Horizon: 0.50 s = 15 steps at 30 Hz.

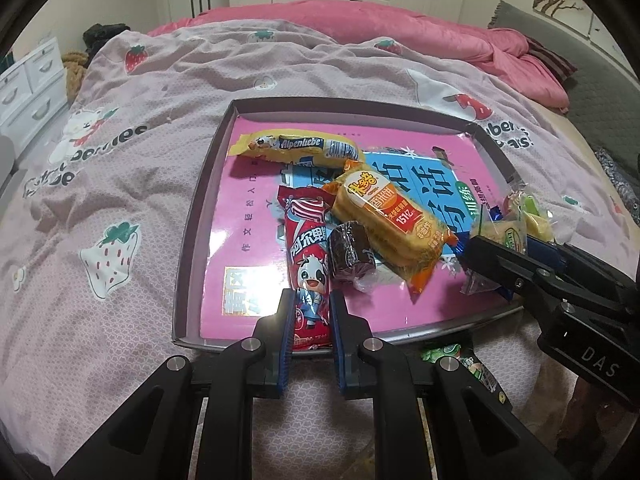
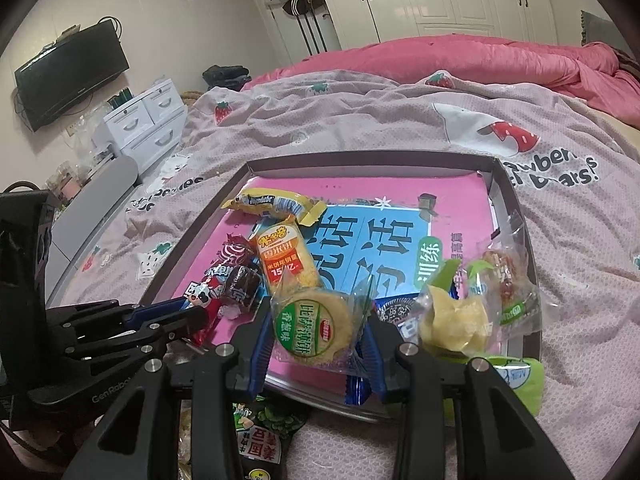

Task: Organize snacks
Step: 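Release the red candy bar in the tray with the left tool while the right tool drops the cake packet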

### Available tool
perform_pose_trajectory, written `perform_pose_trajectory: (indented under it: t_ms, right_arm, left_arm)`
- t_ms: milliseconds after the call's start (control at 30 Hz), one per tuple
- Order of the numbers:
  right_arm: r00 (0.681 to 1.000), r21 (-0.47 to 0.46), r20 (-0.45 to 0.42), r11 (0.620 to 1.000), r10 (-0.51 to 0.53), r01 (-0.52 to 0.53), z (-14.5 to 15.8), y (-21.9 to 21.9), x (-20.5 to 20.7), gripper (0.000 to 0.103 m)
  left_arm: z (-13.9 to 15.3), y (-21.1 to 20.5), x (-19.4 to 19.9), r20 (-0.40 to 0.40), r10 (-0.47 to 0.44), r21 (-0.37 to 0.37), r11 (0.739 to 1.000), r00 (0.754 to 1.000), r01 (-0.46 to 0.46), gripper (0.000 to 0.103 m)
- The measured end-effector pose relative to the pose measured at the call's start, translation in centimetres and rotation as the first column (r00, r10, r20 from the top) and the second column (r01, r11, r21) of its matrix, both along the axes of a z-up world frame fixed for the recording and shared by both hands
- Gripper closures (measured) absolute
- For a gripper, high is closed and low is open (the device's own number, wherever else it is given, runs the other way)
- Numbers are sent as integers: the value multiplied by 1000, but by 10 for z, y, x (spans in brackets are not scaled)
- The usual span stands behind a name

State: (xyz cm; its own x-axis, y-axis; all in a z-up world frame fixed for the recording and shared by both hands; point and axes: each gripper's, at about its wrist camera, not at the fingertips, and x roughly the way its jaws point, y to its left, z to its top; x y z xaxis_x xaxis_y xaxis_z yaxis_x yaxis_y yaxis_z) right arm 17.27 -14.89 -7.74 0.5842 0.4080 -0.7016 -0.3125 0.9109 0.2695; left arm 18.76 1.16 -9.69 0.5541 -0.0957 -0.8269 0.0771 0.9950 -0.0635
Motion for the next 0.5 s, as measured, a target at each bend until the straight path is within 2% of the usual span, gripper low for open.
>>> perform_pose_trajectory:
  t_ms: [233,500]
  right_arm:
    - [1000,-15,-25,1000,11,-11,-5,2,4,62]
    - [1000,-29,-13,1000,11,-12,-4,2,2,62]
  left_arm:
    - [1,0,0,1,-3,3,1000,1000,3,87]
    - [2,0,0,2,-1,8,1000,1000,1,86]
